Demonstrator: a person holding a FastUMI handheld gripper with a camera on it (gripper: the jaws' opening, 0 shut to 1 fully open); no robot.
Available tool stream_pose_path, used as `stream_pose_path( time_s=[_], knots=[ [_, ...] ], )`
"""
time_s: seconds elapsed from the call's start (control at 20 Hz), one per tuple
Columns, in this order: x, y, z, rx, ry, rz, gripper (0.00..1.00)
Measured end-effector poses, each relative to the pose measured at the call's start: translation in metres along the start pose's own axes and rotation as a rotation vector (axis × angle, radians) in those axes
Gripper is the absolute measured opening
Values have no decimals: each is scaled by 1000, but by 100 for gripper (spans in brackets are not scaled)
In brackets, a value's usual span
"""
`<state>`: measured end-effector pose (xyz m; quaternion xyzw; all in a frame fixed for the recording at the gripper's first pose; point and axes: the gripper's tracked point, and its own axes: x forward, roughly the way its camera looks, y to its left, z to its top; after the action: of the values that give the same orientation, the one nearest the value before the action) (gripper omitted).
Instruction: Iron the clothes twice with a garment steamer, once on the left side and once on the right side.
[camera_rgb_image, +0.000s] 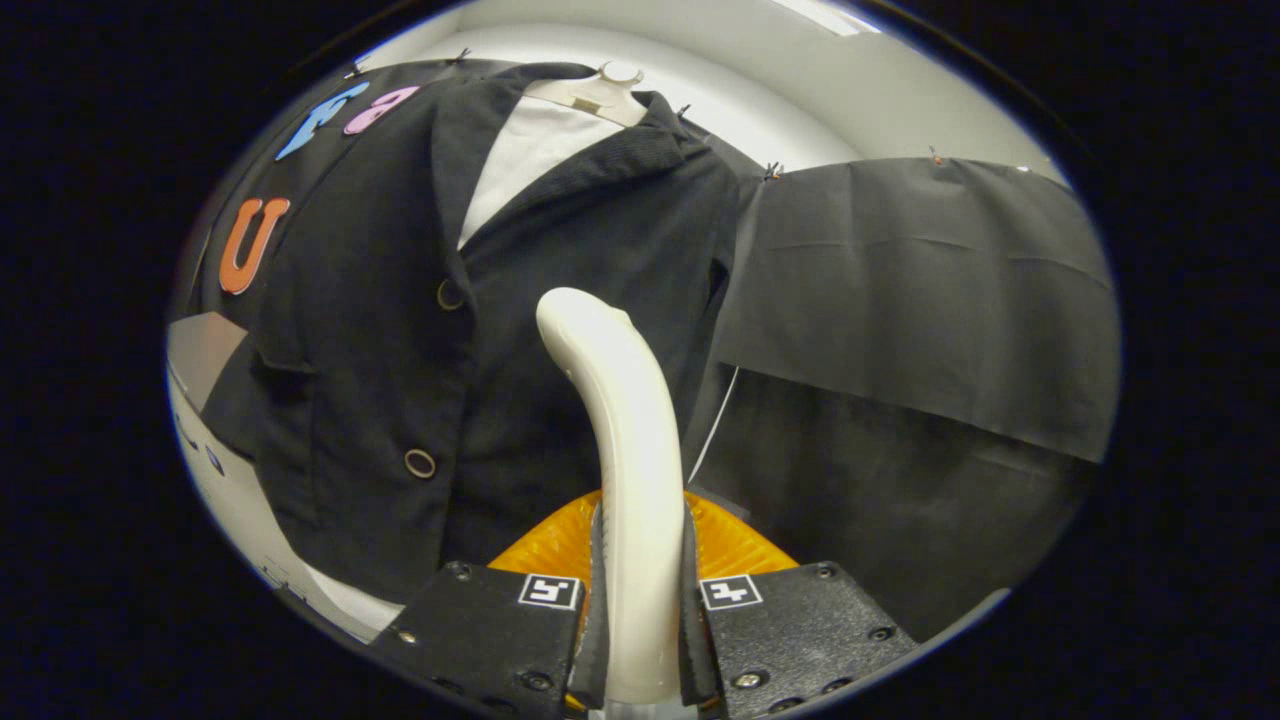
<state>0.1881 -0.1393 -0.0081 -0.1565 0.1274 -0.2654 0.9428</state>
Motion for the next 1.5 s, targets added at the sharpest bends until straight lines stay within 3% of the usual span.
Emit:
stream_pose_path(
  time_s=[0.65, 1.1, 1.5],
  knots=[
    [-26, 32, -78, -55, 91, 13, 31],
    [-33, 41, -162, -85, 266, 21, 31],
    [-41, 49, -210, -80, 393, 55, 31]
  ],
)
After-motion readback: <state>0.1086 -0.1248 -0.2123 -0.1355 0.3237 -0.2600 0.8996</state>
